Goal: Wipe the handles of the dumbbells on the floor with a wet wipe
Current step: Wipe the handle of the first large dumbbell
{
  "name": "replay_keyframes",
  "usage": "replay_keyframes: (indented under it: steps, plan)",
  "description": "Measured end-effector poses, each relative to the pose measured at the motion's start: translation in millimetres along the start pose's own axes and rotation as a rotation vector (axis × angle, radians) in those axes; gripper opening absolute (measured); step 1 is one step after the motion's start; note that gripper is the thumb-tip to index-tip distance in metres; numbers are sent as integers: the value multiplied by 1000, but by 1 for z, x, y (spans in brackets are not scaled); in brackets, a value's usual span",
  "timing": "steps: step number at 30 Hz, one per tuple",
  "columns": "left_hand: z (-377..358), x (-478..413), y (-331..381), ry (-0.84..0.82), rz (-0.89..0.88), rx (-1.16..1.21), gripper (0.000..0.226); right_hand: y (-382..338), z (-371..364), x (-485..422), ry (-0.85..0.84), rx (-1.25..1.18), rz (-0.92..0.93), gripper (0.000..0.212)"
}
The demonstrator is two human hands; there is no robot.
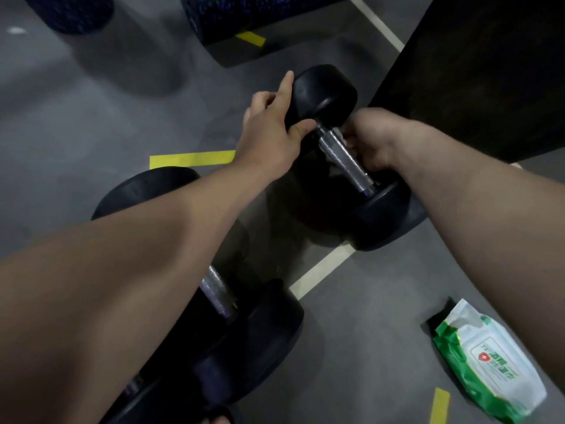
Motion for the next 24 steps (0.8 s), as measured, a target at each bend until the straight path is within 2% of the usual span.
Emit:
replay_keyframes:
  steps: [2, 7, 10, 13, 14, 17, 19, 24]
  plan:
    - [-1, 0, 1, -11, 6, 2, 78, 0, 3, 1, 3, 37, 4, 30]
    - [1, 1, -1, 3, -13, 1, 79, 3, 21, 12, 0, 385, -28, 25]
    - [1, 2, -3, 5, -10, 9, 78, -6, 29, 20, 56, 663, 70, 5]
    - [1, 2, -2, -6, -8, 6, 78, -17, 23, 38, 93, 1182, 135, 28]
    - [0, 1, -1, -16, -6, 9, 78, -20, 18, 45, 98, 1269, 153, 29]
    - [1, 0, 0, -33, -1, 17, 78, -18, 14, 54, 132, 1333, 145, 24]
    - [2, 0, -1, -35, 5, 27, 78, -19, 11, 57, 201, 1386, 205, 20]
    - [3, 0, 1, -14, -1, 27, 79, -22, 18, 55, 382, 1103, 385, 11]
Point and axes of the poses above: each hand's wrist, its own x-axis away from the middle knuckle, its own z-axis out of the back of the hand, y = z × x, the point moved 9 cm from there along -x, towards the middle knuckle, and after that the axes turned 1 degree about y, right-handed, at the moved point
